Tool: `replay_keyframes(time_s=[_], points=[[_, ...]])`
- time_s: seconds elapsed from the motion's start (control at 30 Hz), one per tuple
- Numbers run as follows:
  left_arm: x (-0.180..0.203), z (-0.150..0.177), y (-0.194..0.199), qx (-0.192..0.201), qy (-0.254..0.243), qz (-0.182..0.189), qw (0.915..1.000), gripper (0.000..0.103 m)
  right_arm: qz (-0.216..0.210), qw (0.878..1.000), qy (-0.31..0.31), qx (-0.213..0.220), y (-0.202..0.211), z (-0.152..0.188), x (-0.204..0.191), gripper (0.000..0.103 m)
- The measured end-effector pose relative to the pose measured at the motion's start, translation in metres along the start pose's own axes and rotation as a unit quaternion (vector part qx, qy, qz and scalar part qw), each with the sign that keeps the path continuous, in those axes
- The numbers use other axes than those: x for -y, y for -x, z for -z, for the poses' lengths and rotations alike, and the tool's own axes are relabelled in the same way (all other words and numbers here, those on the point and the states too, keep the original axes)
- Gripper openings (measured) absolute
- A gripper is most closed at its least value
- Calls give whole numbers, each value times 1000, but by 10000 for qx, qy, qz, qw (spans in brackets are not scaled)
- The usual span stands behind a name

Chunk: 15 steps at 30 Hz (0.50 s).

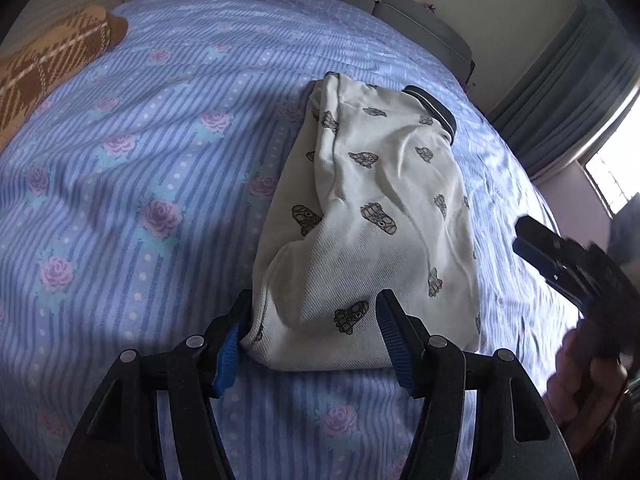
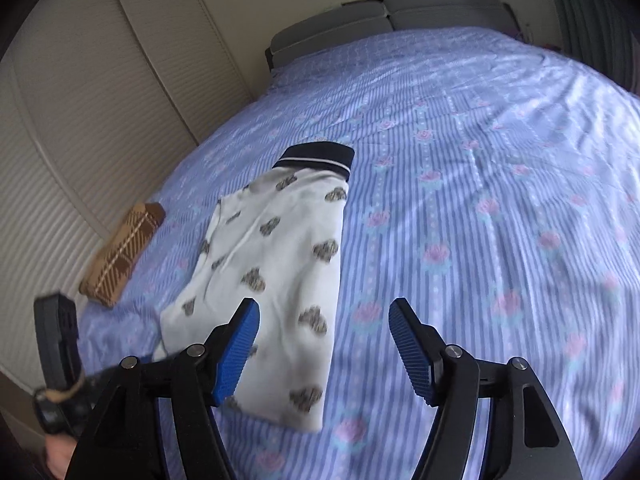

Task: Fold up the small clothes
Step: 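Grasp the folded shirt bundle with the left tool and right tool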

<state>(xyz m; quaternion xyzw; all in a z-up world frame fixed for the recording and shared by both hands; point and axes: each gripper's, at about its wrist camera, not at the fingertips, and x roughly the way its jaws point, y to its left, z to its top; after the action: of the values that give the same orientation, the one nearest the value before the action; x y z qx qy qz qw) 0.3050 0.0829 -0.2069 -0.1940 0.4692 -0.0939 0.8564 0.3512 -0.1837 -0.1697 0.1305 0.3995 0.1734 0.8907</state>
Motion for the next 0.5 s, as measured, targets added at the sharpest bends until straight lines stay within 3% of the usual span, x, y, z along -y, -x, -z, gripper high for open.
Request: replay_keyframes(time_s=[0.23,0.5], points=[[-18,7,2,396,460,248,9978,59,-434,9967,59,-689,-69,-54,16,68],[-13,10,1,584,470,73,9972,59,-730,9910,194,-1107,-123,-73,9,68]])
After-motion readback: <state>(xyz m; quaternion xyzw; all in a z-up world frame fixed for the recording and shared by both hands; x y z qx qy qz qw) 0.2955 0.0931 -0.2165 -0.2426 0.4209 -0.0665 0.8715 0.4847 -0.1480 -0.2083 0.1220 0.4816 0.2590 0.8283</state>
